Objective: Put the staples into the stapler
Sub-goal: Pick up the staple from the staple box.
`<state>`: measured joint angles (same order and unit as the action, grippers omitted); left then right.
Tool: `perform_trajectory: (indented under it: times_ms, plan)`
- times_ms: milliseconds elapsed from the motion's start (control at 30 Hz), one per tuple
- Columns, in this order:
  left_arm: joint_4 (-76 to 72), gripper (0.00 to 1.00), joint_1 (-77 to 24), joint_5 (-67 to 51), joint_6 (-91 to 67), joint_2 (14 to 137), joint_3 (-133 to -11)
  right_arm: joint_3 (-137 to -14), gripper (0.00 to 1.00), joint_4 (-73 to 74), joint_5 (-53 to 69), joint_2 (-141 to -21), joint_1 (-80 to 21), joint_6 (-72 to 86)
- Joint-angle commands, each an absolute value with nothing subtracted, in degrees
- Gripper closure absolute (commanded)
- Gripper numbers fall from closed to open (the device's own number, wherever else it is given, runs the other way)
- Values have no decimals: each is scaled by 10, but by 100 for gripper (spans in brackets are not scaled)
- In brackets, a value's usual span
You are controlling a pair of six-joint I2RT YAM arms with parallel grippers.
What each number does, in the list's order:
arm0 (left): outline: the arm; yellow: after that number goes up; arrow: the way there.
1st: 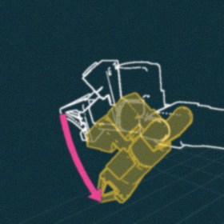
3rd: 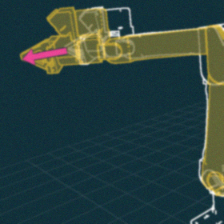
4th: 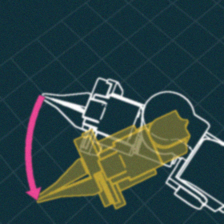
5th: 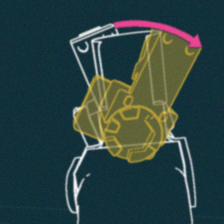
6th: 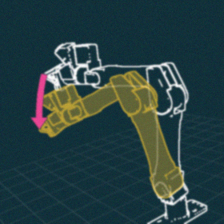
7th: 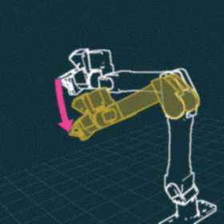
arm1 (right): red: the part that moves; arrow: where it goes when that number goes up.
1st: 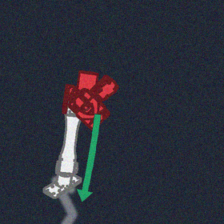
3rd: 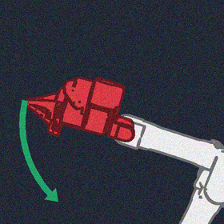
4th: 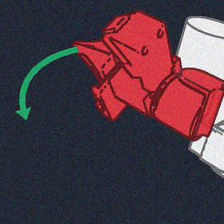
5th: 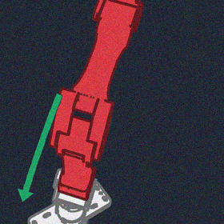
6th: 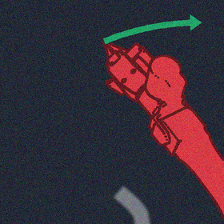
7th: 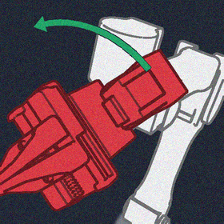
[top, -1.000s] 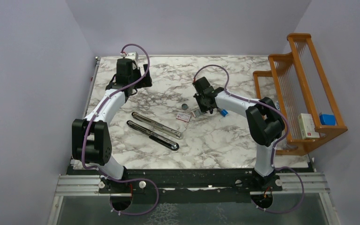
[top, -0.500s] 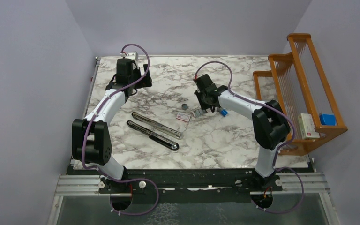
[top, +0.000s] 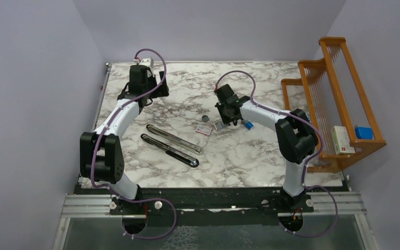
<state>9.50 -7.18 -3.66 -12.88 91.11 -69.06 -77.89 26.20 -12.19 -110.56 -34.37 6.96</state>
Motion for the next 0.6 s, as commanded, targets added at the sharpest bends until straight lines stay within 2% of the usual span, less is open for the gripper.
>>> perform_trajectory:
  times_ms: [0,567]
  plan:
    - [92,1,-67,-47,-131,914,-709,-792,81,256,-123,-1118,-340,67]
    - [93,1,-68,-44,-129,914,-709,-788,99,255,-139,-1126,-340,62]
